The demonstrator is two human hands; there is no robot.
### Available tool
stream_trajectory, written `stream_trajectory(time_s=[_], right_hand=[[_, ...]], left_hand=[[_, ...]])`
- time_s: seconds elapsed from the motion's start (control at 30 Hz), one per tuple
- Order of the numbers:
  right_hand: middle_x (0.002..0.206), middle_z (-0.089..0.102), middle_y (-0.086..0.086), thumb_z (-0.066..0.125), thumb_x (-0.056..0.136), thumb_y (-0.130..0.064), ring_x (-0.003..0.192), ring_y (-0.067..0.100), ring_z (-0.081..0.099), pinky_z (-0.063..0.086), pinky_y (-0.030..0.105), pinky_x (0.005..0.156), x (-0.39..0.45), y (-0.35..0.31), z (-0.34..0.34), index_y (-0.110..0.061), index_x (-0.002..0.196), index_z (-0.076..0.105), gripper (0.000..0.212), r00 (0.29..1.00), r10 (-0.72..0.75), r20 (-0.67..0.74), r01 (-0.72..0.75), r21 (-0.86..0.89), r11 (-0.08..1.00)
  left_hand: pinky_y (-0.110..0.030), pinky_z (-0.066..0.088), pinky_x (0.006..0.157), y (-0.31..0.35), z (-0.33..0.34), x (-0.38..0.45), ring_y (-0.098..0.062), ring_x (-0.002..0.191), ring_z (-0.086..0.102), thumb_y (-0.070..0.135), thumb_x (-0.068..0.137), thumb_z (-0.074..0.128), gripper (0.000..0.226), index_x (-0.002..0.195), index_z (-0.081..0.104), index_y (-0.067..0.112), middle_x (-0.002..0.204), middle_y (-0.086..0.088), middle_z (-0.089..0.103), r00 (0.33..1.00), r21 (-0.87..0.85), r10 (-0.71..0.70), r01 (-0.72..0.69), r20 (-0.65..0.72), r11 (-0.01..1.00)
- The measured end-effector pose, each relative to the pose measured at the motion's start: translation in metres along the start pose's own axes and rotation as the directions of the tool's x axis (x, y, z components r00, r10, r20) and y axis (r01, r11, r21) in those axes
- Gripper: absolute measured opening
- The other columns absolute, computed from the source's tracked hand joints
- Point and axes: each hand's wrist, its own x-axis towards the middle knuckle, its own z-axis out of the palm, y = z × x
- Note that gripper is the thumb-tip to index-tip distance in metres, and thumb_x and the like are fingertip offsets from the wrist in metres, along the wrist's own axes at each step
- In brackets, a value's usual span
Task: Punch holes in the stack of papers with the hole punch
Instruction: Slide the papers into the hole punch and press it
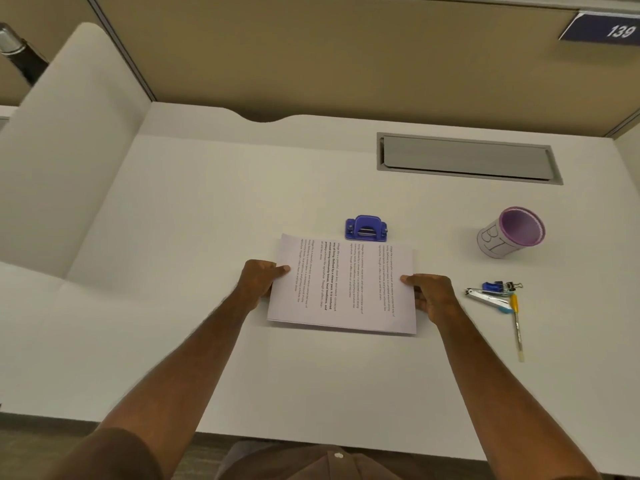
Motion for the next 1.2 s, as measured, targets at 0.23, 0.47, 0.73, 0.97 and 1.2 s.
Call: stream_trajectory(time_s=[0.23, 0.47, 0.73, 0.97, 1.2], right_hand=[[0.102, 0.071, 0.022, 0.073, 0.084, -0.003, 0.083, 0.034, 0.07, 0.058, 0.039, 0.066, 0.011, -0.009, -0.02, 0.004, 0.101, 0.064, 0.021, 1.0, 0.014, -0.016, -0.014, -0.048, 0.999], [0.101, 0.071, 0.022, 0.074, 0.083, -0.002, 0.08, 0.032, 0.07, 0.057, 0.038, 0.062, 0.012, -0.012, -0.02, 0.001, 0.093, 0.063, 0.015, 0.998, 0.024, -0.05, -0.027, -0.063, 0.998], [0.104, 0.071, 0.021, 0.074, 0.083, -0.004, 0.088, 0.035, 0.07, 0.058, 0.043, 0.071, 0.013, -0.01, -0.021, 0.003, 0.104, 0.063, 0.025, 0.998, 0.035, -0.053, -0.037, -0.048, 0.998], [0.097, 0.071, 0.018, 0.075, 0.082, -0.004, 0.076, 0.028, 0.07, 0.056, 0.035, 0.056, 0.013, -0.012, -0.02, -0.004, 0.09, 0.063, 0.014, 0.997, 0.033, -0.069, -0.035, -0.027, 0.999], [0.095, 0.072, 0.016, 0.075, 0.082, -0.007, 0.078, 0.029, 0.071, 0.056, 0.033, 0.055, 0.016, -0.015, -0.021, -0.005, 0.094, 0.063, 0.017, 0.997, 0.033, -0.07, -0.036, -0.046, 0.998]], left_hand=[[-0.028, 0.049, 0.059, 0.003, 0.025, 0.0, -0.022, 0.058, 0.062, 0.016, 0.085, 0.078, 0.036, 0.062, 0.051, 0.009, 0.069, -0.011, 0.065, 1.0, 0.006, 0.002, -0.002, -0.02, 1.0], [-0.023, 0.044, 0.053, 0.01, 0.028, 0.004, -0.02, 0.056, 0.057, 0.014, 0.085, 0.078, 0.034, 0.069, 0.05, 0.005, 0.064, -0.009, 0.058, 1.0, 0.027, 0.001, -0.001, -0.006, 1.0], [-0.036, 0.047, 0.069, 0.014, 0.027, 0.008, -0.026, 0.073, 0.06, 0.016, 0.086, 0.078, 0.025, 0.081, 0.055, 0.005, 0.082, -0.018, 0.06, 1.0, 0.01, -0.001, 0.0, 0.028, 1.0], [-0.033, 0.055, 0.065, 0.018, 0.029, 0.014, -0.024, 0.065, 0.065, 0.015, 0.085, 0.078, 0.027, 0.075, 0.056, 0.003, 0.074, -0.012, 0.067, 1.0, 0.013, -0.012, 0.012, 0.02, 1.0], [-0.045, 0.058, 0.079, 0.019, 0.033, 0.019, -0.029, 0.074, 0.067, 0.014, 0.084, 0.08, 0.031, 0.066, 0.055, 0.007, 0.081, -0.015, 0.069, 0.999, -0.002, -0.051, 0.051, 0.003, 0.999]])
